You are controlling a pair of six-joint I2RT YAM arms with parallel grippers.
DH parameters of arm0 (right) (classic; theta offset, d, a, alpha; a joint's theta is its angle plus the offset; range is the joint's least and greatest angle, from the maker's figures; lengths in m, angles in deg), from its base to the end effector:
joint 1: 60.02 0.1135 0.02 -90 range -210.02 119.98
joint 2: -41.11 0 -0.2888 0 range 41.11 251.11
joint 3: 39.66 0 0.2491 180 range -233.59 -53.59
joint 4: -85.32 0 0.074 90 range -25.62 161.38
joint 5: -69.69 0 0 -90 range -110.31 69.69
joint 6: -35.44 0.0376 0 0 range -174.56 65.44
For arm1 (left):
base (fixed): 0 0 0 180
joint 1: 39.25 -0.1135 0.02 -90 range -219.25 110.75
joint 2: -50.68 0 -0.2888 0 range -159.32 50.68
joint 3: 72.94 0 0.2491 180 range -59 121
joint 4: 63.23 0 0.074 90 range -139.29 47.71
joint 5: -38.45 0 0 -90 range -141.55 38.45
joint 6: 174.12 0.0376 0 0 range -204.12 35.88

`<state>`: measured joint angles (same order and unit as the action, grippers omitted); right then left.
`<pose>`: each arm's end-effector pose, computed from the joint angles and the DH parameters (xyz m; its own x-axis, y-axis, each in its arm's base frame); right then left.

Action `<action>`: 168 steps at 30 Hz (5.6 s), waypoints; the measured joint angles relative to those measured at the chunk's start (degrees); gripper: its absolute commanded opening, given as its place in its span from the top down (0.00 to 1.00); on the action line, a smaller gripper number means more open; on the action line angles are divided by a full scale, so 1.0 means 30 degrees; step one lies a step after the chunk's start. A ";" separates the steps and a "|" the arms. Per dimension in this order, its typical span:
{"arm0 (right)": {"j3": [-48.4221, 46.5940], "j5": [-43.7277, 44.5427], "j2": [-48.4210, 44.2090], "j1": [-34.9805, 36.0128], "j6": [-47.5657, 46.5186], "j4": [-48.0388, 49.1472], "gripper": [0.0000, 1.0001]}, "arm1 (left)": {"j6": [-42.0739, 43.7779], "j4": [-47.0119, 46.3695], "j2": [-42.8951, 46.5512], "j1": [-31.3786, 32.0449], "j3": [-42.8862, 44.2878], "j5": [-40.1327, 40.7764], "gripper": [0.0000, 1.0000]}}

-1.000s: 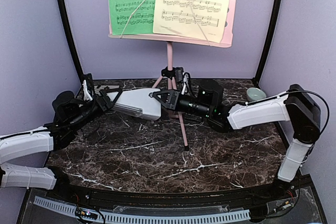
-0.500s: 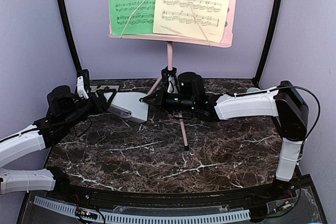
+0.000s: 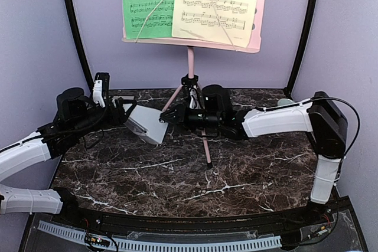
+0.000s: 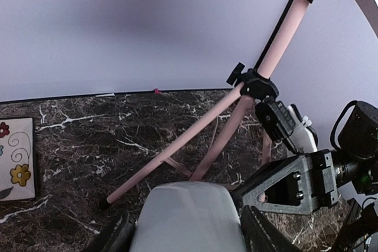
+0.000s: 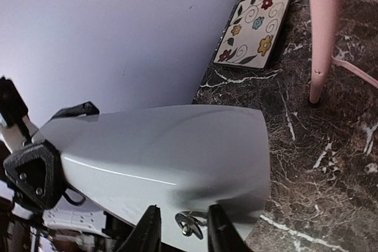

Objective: Set up the instrument practice props

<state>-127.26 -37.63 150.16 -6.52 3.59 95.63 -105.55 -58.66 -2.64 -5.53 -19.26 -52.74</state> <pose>0.2610 0.3716 0.2742 -0.8601 0.2009 -0.4689 -0.3990 0.3077 0.8638 0.1725 -0.1160 0.3385 -0.2659 -0.2617 -0.9278 0.5104 0.7783 -0.3658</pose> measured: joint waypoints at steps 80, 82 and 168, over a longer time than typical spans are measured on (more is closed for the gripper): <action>0.1166 0.0634 -0.3993 0.1515 -1.7755 -0.8255 0.74 | 0.5085 0.6703 -0.3781 0.0954 0.6142 -0.4932 1.00; 0.0976 0.0576 -0.3840 0.1632 -1.7806 -0.8255 0.76 | 0.5085 0.6652 -0.3781 0.0969 0.6142 -0.4896 1.00; -0.1851 0.7344 -0.1311 0.2339 -1.0309 -0.8051 1.00 | 0.3759 0.3687 -0.3752 0.1683 0.5275 0.0896 1.00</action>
<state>-132.81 -15.60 146.23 0.49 -27.33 71.48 -94.27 -47.60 -13.90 -0.48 -3.43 -50.05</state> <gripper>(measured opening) 0.009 0.592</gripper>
